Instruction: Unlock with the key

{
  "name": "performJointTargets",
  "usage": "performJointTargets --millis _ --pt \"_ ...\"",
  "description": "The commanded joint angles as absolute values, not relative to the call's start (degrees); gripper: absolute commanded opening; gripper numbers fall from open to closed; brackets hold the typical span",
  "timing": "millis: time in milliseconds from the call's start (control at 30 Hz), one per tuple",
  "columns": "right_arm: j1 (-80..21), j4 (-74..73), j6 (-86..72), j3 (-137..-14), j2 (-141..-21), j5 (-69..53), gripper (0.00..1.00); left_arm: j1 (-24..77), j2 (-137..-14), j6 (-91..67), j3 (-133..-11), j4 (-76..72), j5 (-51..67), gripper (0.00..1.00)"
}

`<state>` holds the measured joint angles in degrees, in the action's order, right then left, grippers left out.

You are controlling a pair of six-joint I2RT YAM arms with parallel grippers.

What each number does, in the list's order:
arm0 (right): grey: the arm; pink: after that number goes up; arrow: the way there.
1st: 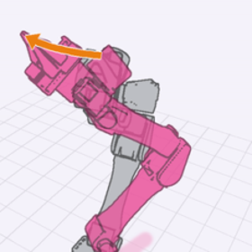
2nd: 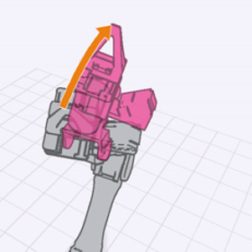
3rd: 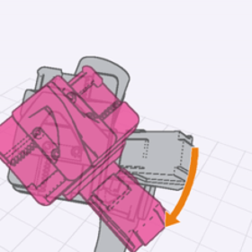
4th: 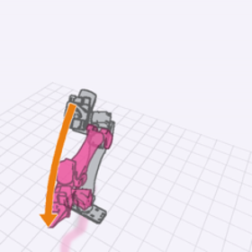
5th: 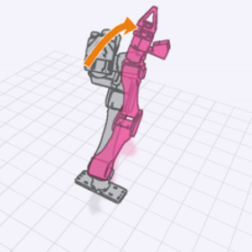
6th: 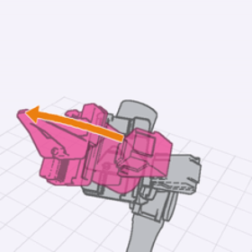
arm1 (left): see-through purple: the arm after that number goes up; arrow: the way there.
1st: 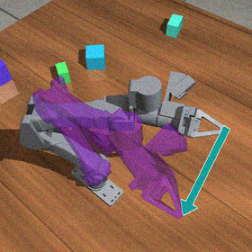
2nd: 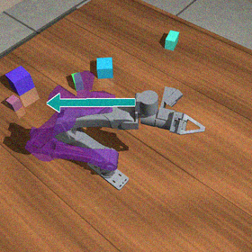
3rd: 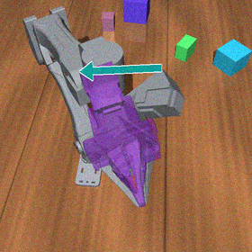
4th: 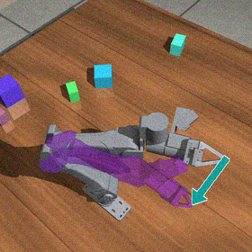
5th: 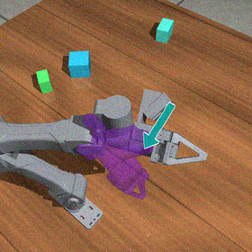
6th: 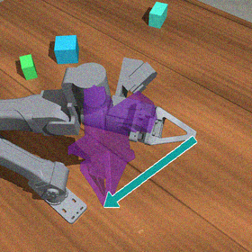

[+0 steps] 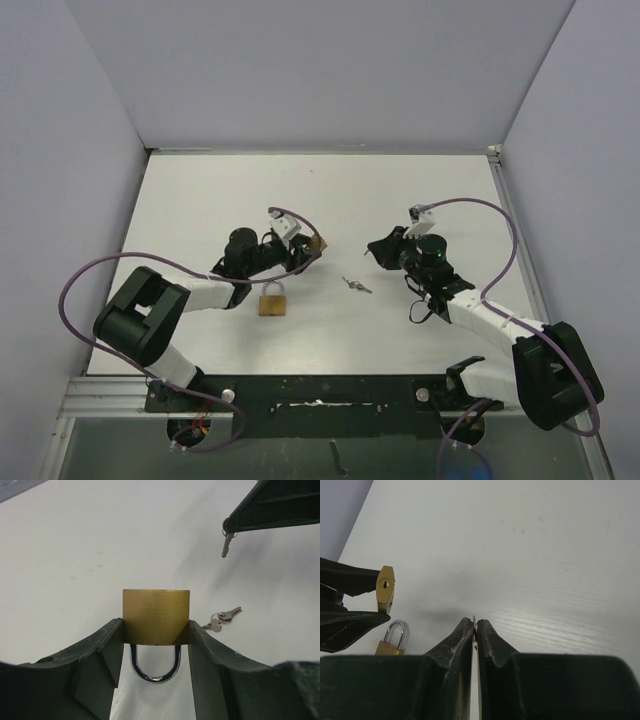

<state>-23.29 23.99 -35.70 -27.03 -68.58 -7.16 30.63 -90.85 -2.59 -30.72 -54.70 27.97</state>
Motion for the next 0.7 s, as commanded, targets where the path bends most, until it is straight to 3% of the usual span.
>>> performJointTargets --millis 0,467,667 --pt "-23.2 27.1 -34.4 -29.7 -68.0 -8.2 0.00 30.1 -90.5 -4.5 -39.0 -42.4 28.7 0.00" --pt "-21.2 25.9 -33.7 -28.6 -66.4 -9.1 0.00 27.5 -100.2 -6.9 -53.3 -21.4 34.7 0.00" --pt "-21.2 26.3 -33.2 -28.9 -67.5 -9.8 0.00 27.5 -102.2 -7.6 -55.1 -19.3 36.6 0.00"
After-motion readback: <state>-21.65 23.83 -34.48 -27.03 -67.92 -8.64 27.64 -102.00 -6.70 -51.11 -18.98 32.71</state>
